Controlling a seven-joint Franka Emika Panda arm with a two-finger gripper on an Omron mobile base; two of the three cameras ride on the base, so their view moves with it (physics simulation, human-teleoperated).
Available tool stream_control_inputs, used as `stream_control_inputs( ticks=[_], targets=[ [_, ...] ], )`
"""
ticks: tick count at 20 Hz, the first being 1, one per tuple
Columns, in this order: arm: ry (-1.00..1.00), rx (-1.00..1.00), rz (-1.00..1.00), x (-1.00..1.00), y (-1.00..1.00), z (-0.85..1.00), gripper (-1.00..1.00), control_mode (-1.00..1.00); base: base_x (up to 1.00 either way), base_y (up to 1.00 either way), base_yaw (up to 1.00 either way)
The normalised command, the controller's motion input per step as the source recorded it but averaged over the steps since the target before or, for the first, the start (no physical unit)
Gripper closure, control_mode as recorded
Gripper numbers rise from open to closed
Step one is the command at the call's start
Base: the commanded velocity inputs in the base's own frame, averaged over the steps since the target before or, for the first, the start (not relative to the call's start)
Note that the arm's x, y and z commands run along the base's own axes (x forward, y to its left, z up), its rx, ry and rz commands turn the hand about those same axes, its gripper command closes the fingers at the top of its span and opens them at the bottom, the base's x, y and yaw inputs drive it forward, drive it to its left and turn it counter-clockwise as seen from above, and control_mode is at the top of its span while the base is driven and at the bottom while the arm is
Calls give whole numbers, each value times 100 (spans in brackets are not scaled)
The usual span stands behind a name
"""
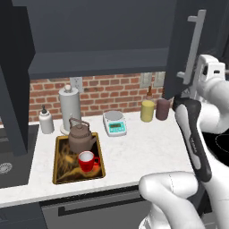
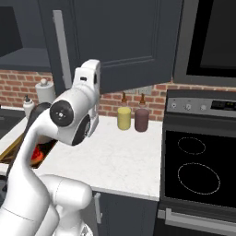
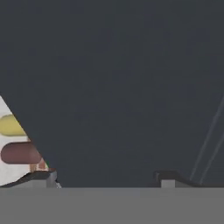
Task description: Pick the kettle from the counter and place it on the tray. Then pick the mug from the cabinet and place it on the tray. Then close the cabinet doors.
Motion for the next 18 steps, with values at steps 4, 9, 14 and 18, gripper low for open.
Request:
stream_control_inputs(
  ticks=[4, 9, 14, 18],
  targets=[
    [11, 0, -14, 72, 0, 0, -100, -100, 0, 0, 0],
    [10, 0, -10, 75, 0, 0, -100, -100, 0, 0, 0],
    [10, 0, -7, 77, 0, 0, -100, -100, 0, 0, 0],
    [9, 0, -5, 75, 0, 0, -100, -100, 0, 0, 0]
  ],
)
